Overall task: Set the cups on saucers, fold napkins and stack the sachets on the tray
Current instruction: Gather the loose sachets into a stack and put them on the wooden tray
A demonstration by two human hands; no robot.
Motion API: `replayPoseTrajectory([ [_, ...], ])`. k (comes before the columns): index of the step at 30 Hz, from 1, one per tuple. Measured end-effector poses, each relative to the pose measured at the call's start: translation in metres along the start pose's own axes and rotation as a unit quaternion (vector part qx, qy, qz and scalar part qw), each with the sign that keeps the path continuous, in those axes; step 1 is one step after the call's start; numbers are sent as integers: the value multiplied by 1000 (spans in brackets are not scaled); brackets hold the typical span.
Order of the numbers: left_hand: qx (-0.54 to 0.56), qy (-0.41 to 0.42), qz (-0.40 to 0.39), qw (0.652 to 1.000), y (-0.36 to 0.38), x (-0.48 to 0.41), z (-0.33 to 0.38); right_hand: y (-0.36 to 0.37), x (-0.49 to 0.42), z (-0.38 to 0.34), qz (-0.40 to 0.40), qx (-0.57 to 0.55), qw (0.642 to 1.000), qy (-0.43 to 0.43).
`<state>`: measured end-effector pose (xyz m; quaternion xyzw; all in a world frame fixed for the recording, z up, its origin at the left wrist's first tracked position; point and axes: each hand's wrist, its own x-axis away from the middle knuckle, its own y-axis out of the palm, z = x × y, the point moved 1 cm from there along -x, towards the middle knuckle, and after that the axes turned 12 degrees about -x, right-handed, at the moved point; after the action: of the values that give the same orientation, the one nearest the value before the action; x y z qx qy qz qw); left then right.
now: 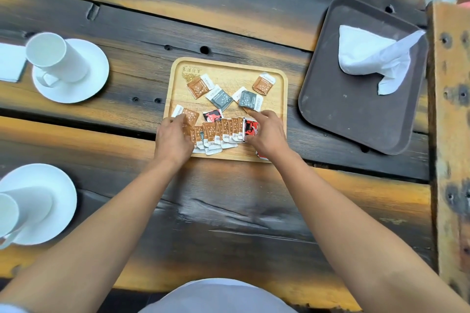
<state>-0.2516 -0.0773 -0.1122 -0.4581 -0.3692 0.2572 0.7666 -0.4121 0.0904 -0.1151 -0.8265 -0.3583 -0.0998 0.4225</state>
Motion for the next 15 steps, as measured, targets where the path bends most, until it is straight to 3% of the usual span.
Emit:
replayPoseTrajectory([
  [7, -55, 7, -1, 998, 6, 9, -5, 9, -6, -6, -83, 63, 993, -51],
  [15, -41, 56, -21, 997, 15, 2, -7, 12, 5, -2, -63, 88, 993, -56],
])
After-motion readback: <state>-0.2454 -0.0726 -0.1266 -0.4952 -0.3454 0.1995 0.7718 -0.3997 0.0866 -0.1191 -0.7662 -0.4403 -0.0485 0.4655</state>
